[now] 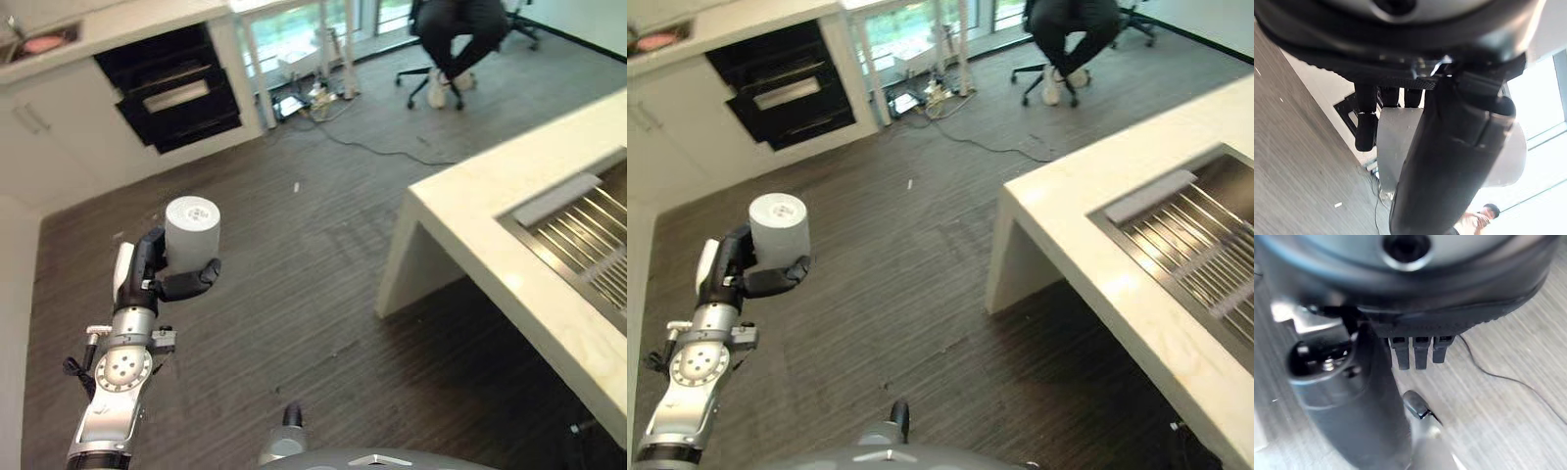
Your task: Place the dishes in the dishwasher.
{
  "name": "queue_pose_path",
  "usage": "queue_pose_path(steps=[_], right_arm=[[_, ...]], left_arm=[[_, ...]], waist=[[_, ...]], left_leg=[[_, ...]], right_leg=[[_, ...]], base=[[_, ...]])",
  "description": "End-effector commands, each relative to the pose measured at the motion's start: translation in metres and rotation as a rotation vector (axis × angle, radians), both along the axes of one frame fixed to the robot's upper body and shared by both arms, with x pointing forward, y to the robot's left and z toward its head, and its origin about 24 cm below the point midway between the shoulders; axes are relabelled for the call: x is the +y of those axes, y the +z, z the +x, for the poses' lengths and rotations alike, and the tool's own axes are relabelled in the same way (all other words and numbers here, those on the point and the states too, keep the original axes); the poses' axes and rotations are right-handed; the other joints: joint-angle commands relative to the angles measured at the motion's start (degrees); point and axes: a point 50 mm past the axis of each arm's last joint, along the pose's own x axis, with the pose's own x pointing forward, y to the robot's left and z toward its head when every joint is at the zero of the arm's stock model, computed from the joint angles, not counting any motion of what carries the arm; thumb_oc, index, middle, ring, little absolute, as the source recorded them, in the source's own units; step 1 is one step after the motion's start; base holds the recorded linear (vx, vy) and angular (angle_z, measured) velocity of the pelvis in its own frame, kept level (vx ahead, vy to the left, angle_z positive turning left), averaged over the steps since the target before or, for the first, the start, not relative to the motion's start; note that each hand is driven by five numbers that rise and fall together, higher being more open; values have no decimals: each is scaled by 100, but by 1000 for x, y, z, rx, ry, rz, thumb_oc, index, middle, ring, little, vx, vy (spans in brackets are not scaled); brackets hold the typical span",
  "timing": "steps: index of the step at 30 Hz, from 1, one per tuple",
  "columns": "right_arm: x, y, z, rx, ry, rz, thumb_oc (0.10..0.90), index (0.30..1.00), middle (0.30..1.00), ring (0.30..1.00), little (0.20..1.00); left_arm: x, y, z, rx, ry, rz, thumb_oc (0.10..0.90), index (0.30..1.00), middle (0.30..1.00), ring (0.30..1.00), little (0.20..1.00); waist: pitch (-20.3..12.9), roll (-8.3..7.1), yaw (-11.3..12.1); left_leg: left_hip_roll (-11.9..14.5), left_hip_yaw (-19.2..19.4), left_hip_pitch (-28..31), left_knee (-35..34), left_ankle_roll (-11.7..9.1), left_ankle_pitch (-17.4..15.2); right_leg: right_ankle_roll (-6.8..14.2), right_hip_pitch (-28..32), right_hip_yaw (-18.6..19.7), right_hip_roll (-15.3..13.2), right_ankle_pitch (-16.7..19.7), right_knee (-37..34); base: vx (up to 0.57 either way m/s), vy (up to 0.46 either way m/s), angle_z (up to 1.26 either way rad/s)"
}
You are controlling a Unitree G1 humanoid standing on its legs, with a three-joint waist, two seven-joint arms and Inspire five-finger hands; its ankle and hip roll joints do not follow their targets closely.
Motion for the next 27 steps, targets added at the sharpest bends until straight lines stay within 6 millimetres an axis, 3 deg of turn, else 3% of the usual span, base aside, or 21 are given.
queue_pose_path(steps=[1,2,5,7,8,9,10,12,13,16,19,22,23,27], right_arm=[[-6,5,27,-75,-29,-41,800,900,900,900,900],[-2,3,27,-71,-20,-32,800,900,900,900,900],[10,0,34,-95,-7,-2,800,900,900,900,900],[17,-1,45,-136,0,21,800,900,900,900,900],[23,-2,48,-152,-5,36,800,900,900,900,900],[35,-6,44,-175,-54,79,800,900,900,900,900],[35,-6,45,-177,-56,79,800,900,900,900,900],[47,-8,46,-221,-52,125,800,900,900,900,900],[52,-8,51,-238,-29,136,800,900,900,900,900],[66,-7,61,-284,20,164,800,900,900,900,900],[70,-8,64,-273,73,161,800,900,900,900,900],[70,-8,64,-272,73,161,800,900,900,900,900],[73,-5,74,-308,102,172,800,900,900,900,900],[79,-7,71,-285,145,177,800,900,900,900,900]], left_arm=[[-11,51,1,-265,-71,105,400,300,300,300,300],[-7,48,-3,-252,-46,129,400,300,300,300,300],[-7,50,-3,-261,-37,148,400,300,300,300,300],[-11,53,1,-276,-56,153,400,300,300,300,300],[-17,57,6,-295,-87,146,400,300,300,300,300],[-32,60,21,-317,-150,123,400,300,300,300,300],[-32,60,22,-318,-151,124,400,300,300,300,300],[-49,62,38,-320,-223,111,400,300,300,300,300],[-54,63,42,-321,-240,120,400,300,300,300,300],[-62,65,48,-333,-271,129,400,300,300,300,300],[-56,58,42,-319,-241,103,400,300,300,300,300],[-56,58,42,-318,-241,103,400,300,300,300,300],[-49,50,35,-283,-213,94,400,300,300,300,300],[-46,48,32,-266,-201,123,400,300,300,300,300]], waist=[[-246,191,260],[-190,76,400],[-80,-109,413],[-9,-199,241],[50,-224,132],[78,-230,-223],[77,-232,-216],[178,-318,-444],[202,-344,-466],[208,-502,-402],[43,-617,-359],[53,-618,-360],[-65,-676,-291],[-184,-704,-310]], left_leg=[[981,767,782,127,-890,-189],[737,577,676,209,-760,-425],[381,293,501,473,-497,-743],[93,-137,423,480,-359,-896],[-127,-367,332,482,-232,-812],[-532,-1169,286,424,-62,-753],[-531,-1175,267,423,-63,-732],[-868,-1845,264,228,49,-580],[-938,-2036,365,71,32,-568],[-985,-2323,404,-72,-13,-481],[-948,-2270,414,-103,-57,-521],[-948,-2270,431,-103,-57,-529],[-881,-2177,539,-94,-36,-517],[-813,-2068,712,-163,-23,-596]], right_leg=[[642,-273,-163,-532,-139,388],[718,-214,-137,-735,-47,570],[854,-277,133,-1076,-64,988],[932,-462,1227,-1042,-141,1206],[843,-652,2029,-899,-223,1267],[802,-883,3986,-157,-678,1492],[796,-920,3989,-156,-683,1529],[513,-1042,5148,572,-966,1516],[499,-1107,5212,702,-922,1526],[437,-830,4585,572,-894,1127],[492,-483,4250,494,-703,530],[491,-461,4249,495,-703,520],[471,-391,4385,537,-581,331],[471,-305,4438,576,-568,156]], base=[[-29,589,100],[20,482,51],[9,256,54],[39,227,80],[237,329,202],[190,256,222],[284,245,221],[112,118,244],[98,6,324],[41,-131,204],[83,-104,154],[66,-24,12],[163,-51,-7],[108,-36,-46]])
